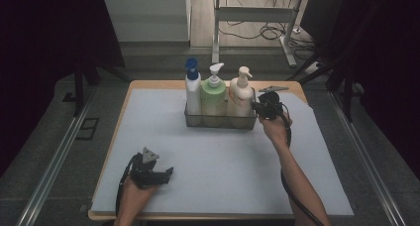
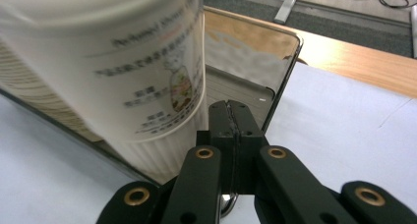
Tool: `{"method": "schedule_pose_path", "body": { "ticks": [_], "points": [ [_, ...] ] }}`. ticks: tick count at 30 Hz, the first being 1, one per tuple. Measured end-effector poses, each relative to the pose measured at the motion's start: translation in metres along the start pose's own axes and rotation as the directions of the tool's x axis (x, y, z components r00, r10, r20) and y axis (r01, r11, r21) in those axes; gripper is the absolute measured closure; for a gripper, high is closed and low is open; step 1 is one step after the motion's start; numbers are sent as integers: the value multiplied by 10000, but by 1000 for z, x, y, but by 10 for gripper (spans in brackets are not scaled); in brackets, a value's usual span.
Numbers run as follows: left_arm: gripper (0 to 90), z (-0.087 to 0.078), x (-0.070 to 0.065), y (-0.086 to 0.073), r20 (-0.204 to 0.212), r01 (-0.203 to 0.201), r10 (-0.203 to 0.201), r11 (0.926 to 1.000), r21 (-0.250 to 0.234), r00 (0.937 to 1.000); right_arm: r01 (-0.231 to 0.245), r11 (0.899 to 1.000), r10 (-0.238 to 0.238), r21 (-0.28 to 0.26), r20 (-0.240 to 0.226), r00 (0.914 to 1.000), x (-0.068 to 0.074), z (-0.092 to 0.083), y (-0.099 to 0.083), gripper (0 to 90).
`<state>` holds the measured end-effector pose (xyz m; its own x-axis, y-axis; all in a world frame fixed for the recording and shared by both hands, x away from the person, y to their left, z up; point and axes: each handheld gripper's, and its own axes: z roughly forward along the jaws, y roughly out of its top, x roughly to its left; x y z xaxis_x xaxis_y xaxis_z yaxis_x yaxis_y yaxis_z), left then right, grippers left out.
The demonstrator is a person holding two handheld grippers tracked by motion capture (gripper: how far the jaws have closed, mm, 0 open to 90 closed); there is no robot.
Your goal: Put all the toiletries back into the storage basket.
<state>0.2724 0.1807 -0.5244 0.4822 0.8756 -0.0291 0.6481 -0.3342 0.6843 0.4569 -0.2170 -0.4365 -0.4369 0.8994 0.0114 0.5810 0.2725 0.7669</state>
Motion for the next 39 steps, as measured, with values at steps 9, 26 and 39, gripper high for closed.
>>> {"method": "schedule_pose_path", "body": {
  "ticks": [9, 26, 39],
  "points": [
    [120, 0, 0, 0, 0, -2, 2, 10000, 3, 10000, -187, 9991, 191, 383, -124, 9997, -1, 17, -8, 895],
    [120, 0, 0, 0, 4, -3, 3, 10000, 11, 10000, -225, 9985, 255, 506, -602, 9979, 6, 22, -12, 894],
    [120, 0, 0, 0, 1, 0, 0, 10000, 6, 10000, 222, 9983, -164, 536, -1064, 9942, 22, 24, -11, 893]
  ]
}}
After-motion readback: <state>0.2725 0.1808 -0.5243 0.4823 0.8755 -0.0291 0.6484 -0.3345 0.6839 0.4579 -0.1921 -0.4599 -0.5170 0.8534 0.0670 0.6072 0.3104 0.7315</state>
